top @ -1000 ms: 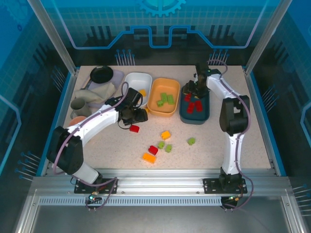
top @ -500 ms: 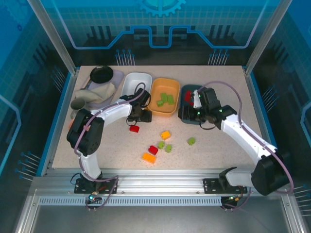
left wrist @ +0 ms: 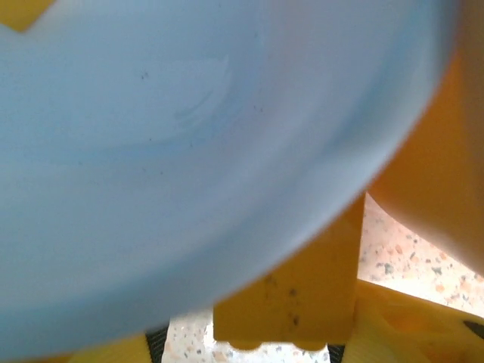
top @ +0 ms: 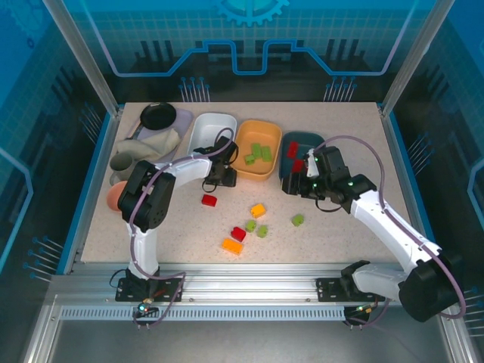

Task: Sort the legos into containers by color

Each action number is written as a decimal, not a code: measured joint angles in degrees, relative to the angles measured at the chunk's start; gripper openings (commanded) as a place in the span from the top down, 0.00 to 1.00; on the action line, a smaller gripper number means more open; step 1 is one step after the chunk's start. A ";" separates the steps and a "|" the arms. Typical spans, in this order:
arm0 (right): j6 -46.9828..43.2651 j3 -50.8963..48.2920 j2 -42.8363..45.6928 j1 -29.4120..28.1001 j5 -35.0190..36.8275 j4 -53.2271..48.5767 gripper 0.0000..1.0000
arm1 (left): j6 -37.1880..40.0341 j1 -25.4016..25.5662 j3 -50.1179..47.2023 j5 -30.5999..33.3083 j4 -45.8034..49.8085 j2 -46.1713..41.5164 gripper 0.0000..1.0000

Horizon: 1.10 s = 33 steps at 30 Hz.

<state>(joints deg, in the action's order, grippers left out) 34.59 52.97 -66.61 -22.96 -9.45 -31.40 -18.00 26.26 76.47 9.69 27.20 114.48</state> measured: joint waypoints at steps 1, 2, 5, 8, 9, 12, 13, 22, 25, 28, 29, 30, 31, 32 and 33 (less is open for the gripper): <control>-0.11 0.22 0.00 0.00 0.00 -0.13 0.39 | 0.15 -0.13 0.11 0.09 -0.48 0.15 0.49; -0.13 0.39 0.00 0.00 -0.04 -0.26 0.39 | 0.20 -0.20 0.28 0.20 -0.70 0.31 0.51; -0.33 0.44 -0.26 0.00 -0.17 -0.35 0.39 | 0.39 -0.24 0.61 0.66 -1.57 0.72 0.60; -0.52 0.44 -0.85 0.00 -0.66 -0.35 0.39 | 0.37 -0.24 0.76 1.01 -2.14 0.90 0.67; -0.52 0.44 -1.03 0.00 -0.81 -0.33 0.39 | 0.48 -0.24 0.76 1.05 -2.21 0.90 0.67; -0.70 0.46 -1.46 0.00 -1.36 -0.31 0.39 | 0.44 -0.24 0.76 1.11 -2.23 0.87 0.68; -0.76 0.50 -1.55 0.00 -1.51 -0.28 0.39 | 0.39 -0.24 0.74 1.22 -2.16 0.83 0.68; -1.95 0.57 -1.62 -0.04 -1.60 0.24 0.39 | -3.69 2.08 -7.56 0.66 3.21 -14.19 0.67; -2.62 0.72 -1.62 -0.48 -1.66 0.87 0.39 | -6.32 2.84 -7.56 -0.13 6.86 -20.98 0.67; -3.72 1.20 -2.01 -1.97 -2.32 2.49 0.39 | -8.02 0.44 -4.35 -1.09 11.08 -23.28 0.67; -4.11 1.55 -2.45 -2.56 -3.04 3.43 0.38 | -8.44 -1.18 -2.34 -1.57 12.15 -22.69 0.67; -4.39 1.84 -2.89 -2.97 -3.54 4.33 0.38 | -8.72 -2.84 -0.24 -1.95 13.03 -21.64 0.67; -4.70 2.01 -3.41 -3.41 -4.22 5.68 0.37 | -8.98 -4.72 2.36 -2.27 13.81 -20.04 0.67; -4.90 2.16 -3.93 -3.85 -4.81 6.93 0.37 | -9.11 -6.34 5.05 -2.32 14.58 -18.14 0.67; -5.03 2.34 -4.42 -4.31 -5.33 8.13 0.36 | -9.14 -7.93 8.28 -2.49 15.30 -15.69 0.67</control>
<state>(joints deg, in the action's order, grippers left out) 29.56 55.31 -71.02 -27.27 -14.79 -23.27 -27.14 18.33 84.75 7.20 42.50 98.78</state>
